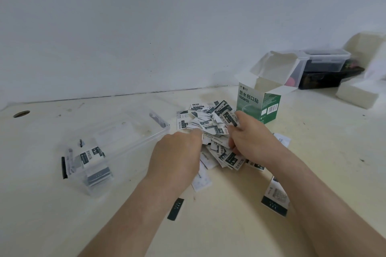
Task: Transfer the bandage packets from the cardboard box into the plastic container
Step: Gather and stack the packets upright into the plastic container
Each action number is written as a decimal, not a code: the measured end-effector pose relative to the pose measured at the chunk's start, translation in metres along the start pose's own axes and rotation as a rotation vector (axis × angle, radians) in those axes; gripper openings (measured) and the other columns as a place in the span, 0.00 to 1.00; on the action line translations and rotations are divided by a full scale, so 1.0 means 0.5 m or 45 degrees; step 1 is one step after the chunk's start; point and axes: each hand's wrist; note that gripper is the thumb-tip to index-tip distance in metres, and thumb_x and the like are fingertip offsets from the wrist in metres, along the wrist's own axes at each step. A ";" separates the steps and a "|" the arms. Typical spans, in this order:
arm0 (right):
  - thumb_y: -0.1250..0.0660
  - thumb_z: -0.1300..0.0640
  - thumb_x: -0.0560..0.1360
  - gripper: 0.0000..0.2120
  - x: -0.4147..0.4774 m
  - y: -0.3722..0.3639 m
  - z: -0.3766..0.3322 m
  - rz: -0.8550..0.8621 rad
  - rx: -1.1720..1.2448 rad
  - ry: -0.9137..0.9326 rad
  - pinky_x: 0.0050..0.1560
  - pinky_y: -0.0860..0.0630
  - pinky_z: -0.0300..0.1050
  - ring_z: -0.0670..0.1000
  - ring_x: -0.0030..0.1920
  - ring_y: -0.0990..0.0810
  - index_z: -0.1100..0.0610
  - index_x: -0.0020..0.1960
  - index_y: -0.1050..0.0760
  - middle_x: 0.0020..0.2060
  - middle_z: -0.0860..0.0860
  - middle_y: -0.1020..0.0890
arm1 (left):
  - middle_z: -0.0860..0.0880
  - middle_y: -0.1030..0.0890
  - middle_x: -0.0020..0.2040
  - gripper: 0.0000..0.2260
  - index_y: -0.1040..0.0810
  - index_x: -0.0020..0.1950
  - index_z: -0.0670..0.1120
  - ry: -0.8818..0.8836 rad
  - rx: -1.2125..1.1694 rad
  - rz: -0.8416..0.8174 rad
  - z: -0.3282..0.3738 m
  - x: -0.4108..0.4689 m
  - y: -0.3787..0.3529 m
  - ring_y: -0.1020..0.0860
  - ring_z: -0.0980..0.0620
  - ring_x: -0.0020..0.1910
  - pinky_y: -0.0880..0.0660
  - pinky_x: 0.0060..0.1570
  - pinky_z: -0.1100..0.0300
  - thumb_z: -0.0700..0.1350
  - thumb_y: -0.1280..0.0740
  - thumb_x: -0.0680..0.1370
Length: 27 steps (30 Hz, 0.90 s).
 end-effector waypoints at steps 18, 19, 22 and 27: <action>0.47 0.33 0.77 0.30 -0.061 0.014 -0.065 -0.924 1.258 -0.248 0.23 0.23 0.39 0.60 0.39 0.14 0.56 0.57 0.21 0.47 0.62 0.17 | 0.56 0.20 0.45 0.17 0.21 0.49 0.51 -0.086 -1.052 0.291 -0.020 0.006 0.043 0.24 0.64 0.45 0.29 0.41 0.73 0.32 0.43 0.77; 0.47 0.34 0.77 0.28 -0.062 0.014 -0.066 -0.939 1.280 -0.237 0.23 0.23 0.39 0.58 0.40 0.14 0.55 0.55 0.20 0.46 0.62 0.16 | 0.55 0.20 0.46 0.16 0.21 0.50 0.51 -0.097 -1.036 0.287 -0.020 0.006 0.040 0.24 0.63 0.45 0.28 0.41 0.73 0.34 0.43 0.76; 0.42 0.41 0.79 0.22 -0.060 0.008 -0.065 -0.904 1.244 -0.199 0.23 0.25 0.37 0.55 0.38 0.15 0.58 0.57 0.22 0.42 0.60 0.17 | 0.53 0.22 0.49 0.16 0.24 0.57 0.53 -0.096 -0.996 0.258 -0.015 0.005 0.037 0.23 0.61 0.44 0.30 0.41 0.75 0.35 0.45 0.79; 0.42 0.47 0.81 0.15 -0.061 0.000 -0.065 -0.929 1.259 -0.165 0.19 0.37 0.33 0.49 0.27 0.27 0.57 0.48 0.24 0.33 0.56 0.24 | 0.56 0.31 0.52 0.20 0.29 0.60 0.59 -0.025 -1.130 0.368 -0.005 0.007 0.028 0.27 0.62 0.48 0.25 0.35 0.72 0.34 0.42 0.80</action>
Point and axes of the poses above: each hand's wrist, its own x-axis towards the middle knuckle, its own y-axis out of the back of the hand, z = x × y
